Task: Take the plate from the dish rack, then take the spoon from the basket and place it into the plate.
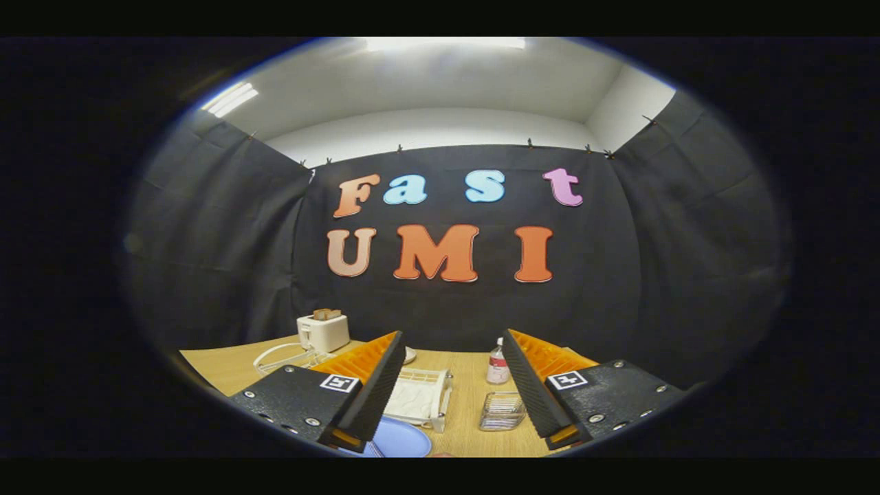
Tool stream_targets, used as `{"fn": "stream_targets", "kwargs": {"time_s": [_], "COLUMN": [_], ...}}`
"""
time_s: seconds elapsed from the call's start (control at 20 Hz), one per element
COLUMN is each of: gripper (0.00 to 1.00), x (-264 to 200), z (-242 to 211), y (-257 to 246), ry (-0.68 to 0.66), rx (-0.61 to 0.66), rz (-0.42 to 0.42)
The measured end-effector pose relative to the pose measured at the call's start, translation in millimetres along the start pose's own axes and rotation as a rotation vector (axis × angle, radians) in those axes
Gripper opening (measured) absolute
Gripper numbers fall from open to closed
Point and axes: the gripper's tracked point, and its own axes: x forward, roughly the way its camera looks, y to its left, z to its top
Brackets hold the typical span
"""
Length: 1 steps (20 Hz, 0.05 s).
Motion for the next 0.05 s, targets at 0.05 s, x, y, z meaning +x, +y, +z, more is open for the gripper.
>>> {"fn": "stream_targets", "kwargs": {"time_s": [0.05], "gripper": [0.84], "x": [0.4], "z": [0.9], "y": [-0.5], "ry": [0.0], "rx": [-0.002], "rz": [0.002]}}
